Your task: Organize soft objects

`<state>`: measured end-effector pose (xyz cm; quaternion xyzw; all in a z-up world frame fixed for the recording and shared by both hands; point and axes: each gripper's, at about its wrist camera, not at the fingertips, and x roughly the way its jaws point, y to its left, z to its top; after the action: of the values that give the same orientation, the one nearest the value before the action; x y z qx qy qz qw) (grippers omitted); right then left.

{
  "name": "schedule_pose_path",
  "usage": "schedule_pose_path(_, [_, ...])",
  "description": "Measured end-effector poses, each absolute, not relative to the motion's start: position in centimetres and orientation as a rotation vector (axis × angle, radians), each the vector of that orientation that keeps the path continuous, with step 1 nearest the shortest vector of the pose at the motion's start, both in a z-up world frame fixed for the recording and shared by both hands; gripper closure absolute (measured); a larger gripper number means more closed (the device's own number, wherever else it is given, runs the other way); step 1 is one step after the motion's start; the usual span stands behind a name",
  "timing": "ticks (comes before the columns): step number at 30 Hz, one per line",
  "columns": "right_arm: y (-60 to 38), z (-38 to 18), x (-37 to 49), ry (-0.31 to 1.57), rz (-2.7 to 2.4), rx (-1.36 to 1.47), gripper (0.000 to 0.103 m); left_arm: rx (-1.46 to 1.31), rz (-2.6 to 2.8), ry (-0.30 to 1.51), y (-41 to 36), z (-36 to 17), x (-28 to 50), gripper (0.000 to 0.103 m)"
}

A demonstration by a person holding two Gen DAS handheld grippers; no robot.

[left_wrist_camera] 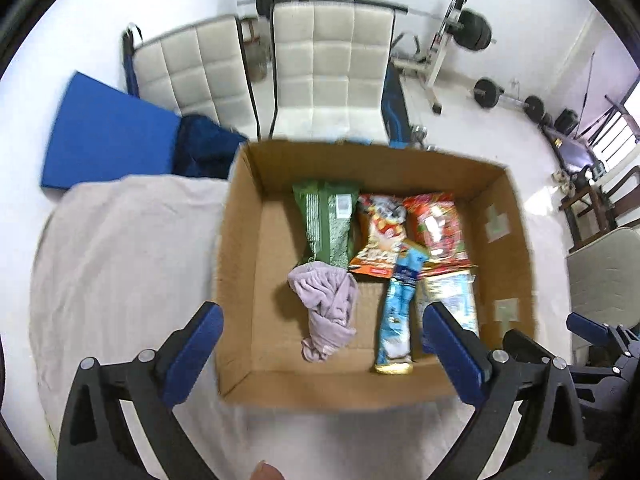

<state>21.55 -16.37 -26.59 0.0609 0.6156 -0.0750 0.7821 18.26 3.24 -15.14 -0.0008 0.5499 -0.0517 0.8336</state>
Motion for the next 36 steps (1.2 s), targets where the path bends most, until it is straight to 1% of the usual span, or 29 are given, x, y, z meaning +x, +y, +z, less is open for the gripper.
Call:
schedule_pose_path(4, [-16.7, -21.0, 17.8, 1.257, -0.137, 0.145, 0.0, 0.005, -0.097, 1.09, 3.5, -10.0, 14.1, 0.001])
schedule_pose_path(10, [-16.2, -12.3, 10.5, 1.154, -0.097, 0.136, 0.0, -0.006, -0.091, 1.055, 4.0, -3.4, 7.8, 0.001])
schedule_pose_path(13, [-15.7, -8.1, 6.9, 1.113, -0.073, 0.132, 0.0, -0.012, -0.093, 1.008, 4.0, -0.3, 4.9, 0.001])
schedule_pose_path(17, [-15.5, -3.8, 3.3, 1.065, -0.066, 0.135, 0.0, -0.006, -0.084, 0.964, 4.0, 2.7, 2.1, 0.001])
schedule_pose_path(21, [-15.4, 0.1, 0.2, 1.015, -0.077, 0.131, 0.0, -0.002, -0.053, 0.943, 4.4, 4.3, 0.4, 0.001])
schedule_pose_path(26, [-15.5, 2.5, -2.0, 0.984, -0.08, 0.143, 0.0, -0.023, -0.053, 0.956, 4.6, 4.8, -0.9, 0.001])
schedule_pose_path(36, [-15.9, 4.8, -2.6, 0.921, -0.121, 0.094, 0.0, 0.0, -0.019, 0.872, 4.0, 6.2, -2.1, 0.0])
